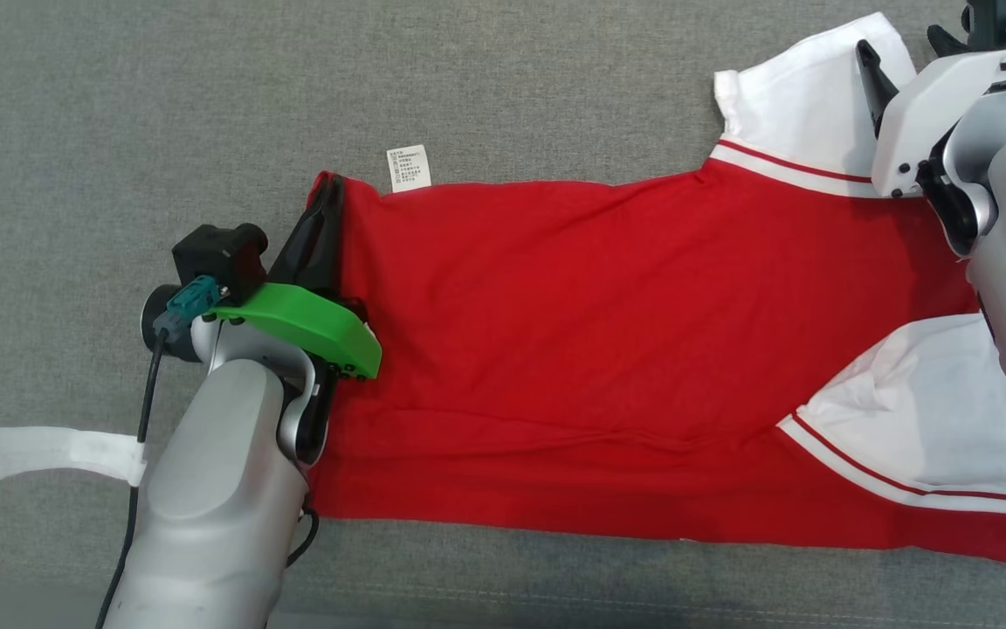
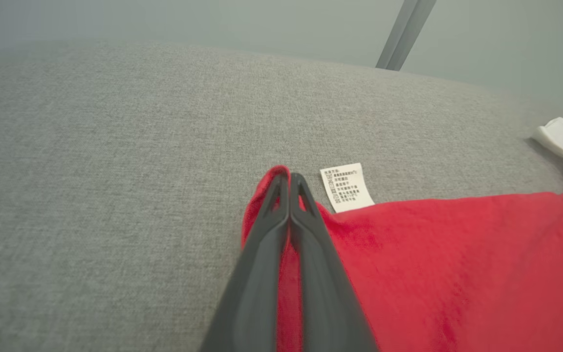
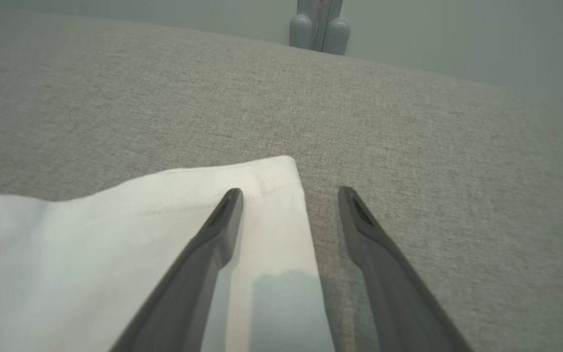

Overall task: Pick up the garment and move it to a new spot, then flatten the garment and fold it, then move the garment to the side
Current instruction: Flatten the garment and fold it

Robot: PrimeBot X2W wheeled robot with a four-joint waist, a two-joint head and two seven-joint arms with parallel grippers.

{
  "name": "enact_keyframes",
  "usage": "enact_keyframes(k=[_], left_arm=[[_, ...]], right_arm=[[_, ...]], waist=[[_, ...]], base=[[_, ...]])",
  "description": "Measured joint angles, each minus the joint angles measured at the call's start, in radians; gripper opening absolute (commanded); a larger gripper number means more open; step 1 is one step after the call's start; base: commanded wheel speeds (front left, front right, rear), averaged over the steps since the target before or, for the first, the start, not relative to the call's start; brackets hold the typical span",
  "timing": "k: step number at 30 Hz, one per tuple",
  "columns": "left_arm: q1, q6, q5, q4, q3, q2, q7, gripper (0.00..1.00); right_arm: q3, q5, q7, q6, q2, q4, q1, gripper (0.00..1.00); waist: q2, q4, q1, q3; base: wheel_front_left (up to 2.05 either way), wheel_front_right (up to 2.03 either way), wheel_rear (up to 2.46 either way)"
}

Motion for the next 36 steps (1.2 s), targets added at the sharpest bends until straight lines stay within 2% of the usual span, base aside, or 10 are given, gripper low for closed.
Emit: enact_keyframes(k=[5,6,8,16,24,31,36], left_arm=[[-0.003,0.0,-0.026,-0.012,-0.023,-0.001,0.0,0.0],[-0.005,0.0,-0.029,-0.013,-0.026,-0.001,0.0,0.0],[-0.008,0.0,-0.03,-0.014,-0.03,-0.001,0.0,0.0],[-0.007,0.0,-0.021,-0.001,0.0,-0.003,0.0,0.0],[0.032,0.0,-0.009,0.014,0.052,0.007,0.0,0.0],[0.112,0.0,-0.004,0.016,0.075,0.024,0.0,0.0],[0.174,0.0,-0.003,0.009,0.09,0.03,0.0,0.0]], right_arm=[[0.005,-0.002,0.03,0.0,0.001,0.073,-0.05,1.0],[0.007,-0.002,0.029,0.0,0.002,0.081,-0.06,0.63],[0.014,-0.002,0.02,0.0,0.008,0.093,-0.075,0.0],[0.039,0.019,-0.084,0.001,0.01,0.11,-0.08,0.0],[0.08,0.108,-0.241,0.001,0.01,0.049,0.0,0.0],[0.118,0.205,-0.27,0.001,-0.021,-0.062,0.163,0.0],[0.086,0.255,-0.274,0.001,-0.064,-0.207,0.302,0.0]], waist=[[0.0,0.024,0.0,0.028],[0.0,0.027,0.0,0.032],[0.0,0.031,-0.0001,0.038],[0.0,0.011,-0.0001,0.017],[0.0,-0.019,-0.0001,-0.054],[0.0,-0.049,-0.0001,-0.14],[0.0,-0.069,-0.0001,-0.205]], base=[[0.0,0.0,0.0],[0.0,0.0,0.0],[0.0,0.0,0.0],[0.0,0.0,0.0],[0.0,0.0,0.0],[0.0,0.0,0.0],[0.0,0.0,0.0]])
